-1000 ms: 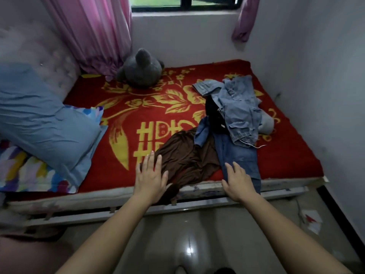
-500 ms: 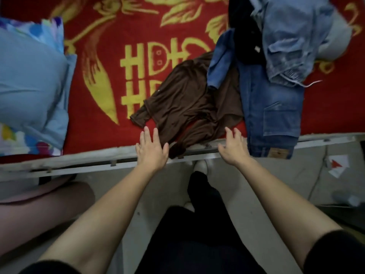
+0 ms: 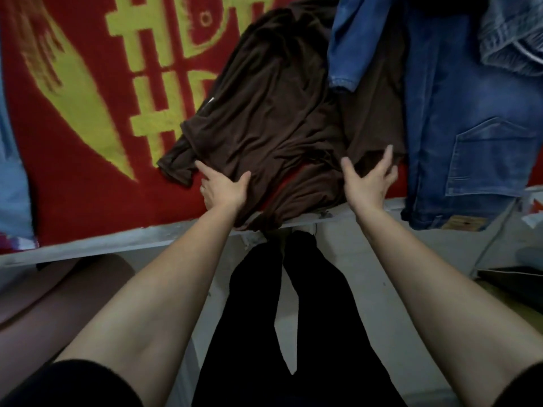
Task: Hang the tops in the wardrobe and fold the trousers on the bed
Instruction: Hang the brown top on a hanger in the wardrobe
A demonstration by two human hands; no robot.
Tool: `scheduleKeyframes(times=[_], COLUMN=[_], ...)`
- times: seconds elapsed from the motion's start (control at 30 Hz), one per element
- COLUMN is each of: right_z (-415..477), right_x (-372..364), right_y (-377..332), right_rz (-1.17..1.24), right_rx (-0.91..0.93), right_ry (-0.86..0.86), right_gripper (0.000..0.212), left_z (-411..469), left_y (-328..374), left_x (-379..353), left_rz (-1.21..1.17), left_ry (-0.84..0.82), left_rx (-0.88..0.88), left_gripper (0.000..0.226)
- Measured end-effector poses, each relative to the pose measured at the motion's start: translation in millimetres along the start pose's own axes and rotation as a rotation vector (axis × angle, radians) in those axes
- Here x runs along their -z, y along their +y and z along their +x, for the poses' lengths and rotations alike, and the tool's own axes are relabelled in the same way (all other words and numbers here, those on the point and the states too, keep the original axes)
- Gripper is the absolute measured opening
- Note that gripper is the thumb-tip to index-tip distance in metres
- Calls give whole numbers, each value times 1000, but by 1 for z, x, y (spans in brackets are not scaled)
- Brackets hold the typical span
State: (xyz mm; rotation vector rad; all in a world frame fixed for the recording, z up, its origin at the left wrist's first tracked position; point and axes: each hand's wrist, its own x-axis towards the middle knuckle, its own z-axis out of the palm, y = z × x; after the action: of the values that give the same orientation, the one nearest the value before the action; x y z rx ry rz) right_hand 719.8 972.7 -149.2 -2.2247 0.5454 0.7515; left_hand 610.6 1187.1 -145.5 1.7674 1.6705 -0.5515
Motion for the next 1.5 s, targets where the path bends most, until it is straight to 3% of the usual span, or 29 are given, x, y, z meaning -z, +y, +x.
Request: scheduleKeyframes(times=[0.1,0.17,0.23,0.33,0.43,0.53,0.63,0.7,0.8,0.87,0.93,1.0,1.1,1.17,1.23,1.3,1.4,1.5], right_z=[18,20,14,-6,-25,-35,-36,-29,-8,7,25,43,52,46,32,12,-24,-54], right_x=[-11,-22,-43,-84,-106,-110,-104,-98,-92,-87,-80,-75,-74,-78,-80,-83,-81,-65], right_y=[-7,-16,-32,-58,-77,-78,-68,-65,-64,-69,-78,-85,-96,-106,-117,-128,-140,-148], right_rz=[90,99,46,-6,-99,-505,-782,-738,-495,-283,-173,-223,-244,-78,115,293,602,479], right_rx=[-85,-96,-32,87,238,427,410,299,181,98,80,99,156,169,122,52,-77,-76], right_ry=[131,89,-22,-222,-491,-796,-978,-916,-454,-139,-13,-43,-134,-116,-61,-89,-384,-564], right_gripper=[96,85,73,62,46,28,29,26,34,52,73,75,50,21,18,9,26,28], left_z=[26,32,34,42,63,92,110,107,89,80,72,69,74,82,90,93,89,63], left_y=[-1,-5,-11,-18,-30,-55,-62,-60,-50,-38,-26,-19,-22,-21,-14,-4,7,15], left_x=[0,6,14,34,69,109,124,117,88,60,33,18,23,37,50,65,91,114], left_rz=[131,154,119,52,25,-65,-38,116,253,289,353,381,391,366,278,43,-147,-100], left_ry=[105,79,80,175,366,556,628,633,531,276,-58,-208,-276,-351,-385,-348,-226,-121], left_rx=[-58,-162,-231,-229,-110,148,338,224,-314,-627,-683,-569,-532,-522,-482,-342,-234,-334], left_gripper=[73,45,30,30,33,30,40,55,59,52,53,58,65,64,54,39,33,41])
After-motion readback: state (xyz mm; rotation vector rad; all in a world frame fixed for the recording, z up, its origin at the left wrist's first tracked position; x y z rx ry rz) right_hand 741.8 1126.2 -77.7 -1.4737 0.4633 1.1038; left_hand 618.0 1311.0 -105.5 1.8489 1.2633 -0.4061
